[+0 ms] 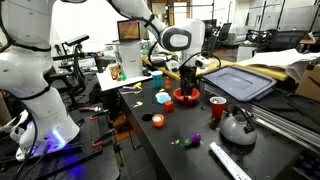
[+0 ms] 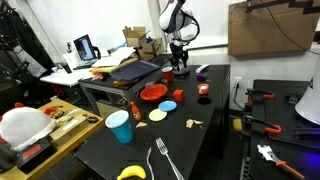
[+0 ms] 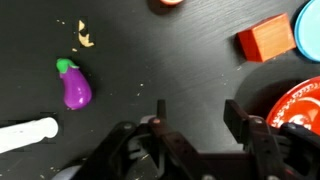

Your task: Move the orange object to the left

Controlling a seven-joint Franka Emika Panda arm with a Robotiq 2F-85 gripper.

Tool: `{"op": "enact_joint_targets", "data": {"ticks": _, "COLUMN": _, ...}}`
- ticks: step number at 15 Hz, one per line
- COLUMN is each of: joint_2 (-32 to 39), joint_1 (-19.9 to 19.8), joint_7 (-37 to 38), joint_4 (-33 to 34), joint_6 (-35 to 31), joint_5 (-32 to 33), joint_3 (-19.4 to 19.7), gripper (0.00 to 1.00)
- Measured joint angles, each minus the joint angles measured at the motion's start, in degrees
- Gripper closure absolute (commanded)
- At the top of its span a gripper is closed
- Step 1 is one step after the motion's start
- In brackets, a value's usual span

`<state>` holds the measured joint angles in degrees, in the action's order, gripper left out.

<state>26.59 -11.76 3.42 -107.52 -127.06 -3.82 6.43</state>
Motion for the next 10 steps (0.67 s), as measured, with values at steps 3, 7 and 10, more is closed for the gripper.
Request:
{"op": "enact_joint_targets", "data": {"ticks": 3, "joint_2": -0.62, "joint_1": 1.22, "joint_7": -3.08, "joint_4": -2.49, "joint_6": -0.11, "joint_5": 0.0, "joint_3": -1.74, "gripper": 0.0}}
{"op": "enact_joint_targets", "data": {"ticks": 7, "joint_2": -0.55, "joint_1": 2.03, "joint_7": -9.46, "joint_4": -5.69, "joint_6": -1.06, "joint_5": 0.17, "joint_3": -3.62, "gripper": 0.0}}
{"op": "enact_joint_targets", "data": {"ticks": 10, "joint_2": -0.43, "joint_1": 2.46, "joint_7": -15.07, "joint_4": -7.7, "joint_6": -2.63, "joint_5": 0.87, "joint_3": -4.78, "gripper": 0.0}}
